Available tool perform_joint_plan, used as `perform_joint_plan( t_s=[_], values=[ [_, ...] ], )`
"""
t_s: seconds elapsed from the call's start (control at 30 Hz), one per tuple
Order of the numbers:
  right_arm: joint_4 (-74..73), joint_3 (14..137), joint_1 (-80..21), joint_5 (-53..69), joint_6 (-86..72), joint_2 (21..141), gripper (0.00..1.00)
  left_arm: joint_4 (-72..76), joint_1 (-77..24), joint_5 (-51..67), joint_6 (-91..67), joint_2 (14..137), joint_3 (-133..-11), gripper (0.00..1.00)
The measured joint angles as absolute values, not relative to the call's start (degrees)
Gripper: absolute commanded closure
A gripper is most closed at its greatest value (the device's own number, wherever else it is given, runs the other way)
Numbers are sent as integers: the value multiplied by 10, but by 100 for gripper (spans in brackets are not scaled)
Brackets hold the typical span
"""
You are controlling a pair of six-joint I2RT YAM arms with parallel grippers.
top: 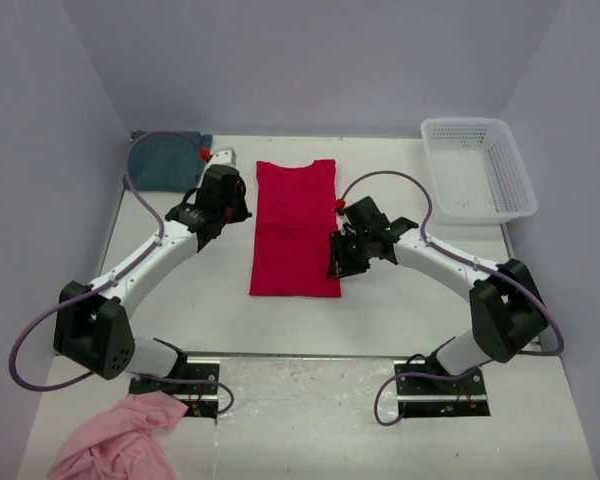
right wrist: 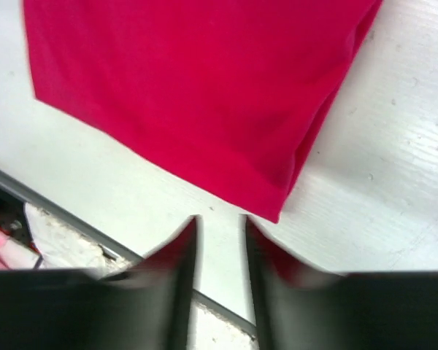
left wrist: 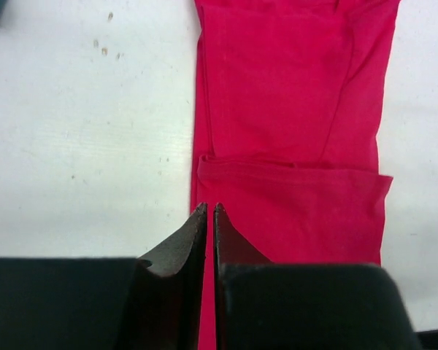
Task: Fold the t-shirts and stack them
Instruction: Fold the folded rectangular tshirt in 1/3 of the way, then grab one side of the 2/3 rectangular tshirt with both arms
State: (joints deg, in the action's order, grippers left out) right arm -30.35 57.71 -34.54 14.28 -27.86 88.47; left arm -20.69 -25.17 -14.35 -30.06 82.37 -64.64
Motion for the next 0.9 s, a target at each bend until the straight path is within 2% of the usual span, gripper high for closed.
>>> perform_joint_plan(
  t_s=[0.1,0.13,0.23,0.4,0.5,0.57,0.63,0.9],
  values=[
    [-300,561,-345,159,-274,858,52,-204,-251,-134,-312,789,-595,88],
    [-296,548,-345,164,-274,849,44,-204,-251,-126,-316,783,-572,87],
    [-281,498,-342,178,-282,827,37,-199,-251,-99,-327,765,-499,86],
    [-232,415,-304,221,-299,818,38,-191,-251,-46,-347,731,-423,86],
    [-195,389,-289,245,-312,833,44,-179,-251,-28,-354,712,-402,86],
    [-165,383,-288,263,-322,852,52,-173,-251,-22,-356,702,-393,86],
    [-131,381,-288,284,-337,869,55,-171,-251,-18,-359,695,-386,85],
    [-66,378,-288,305,-376,900,53,-172,-251,-17,-360,661,-372,84]
  ],
)
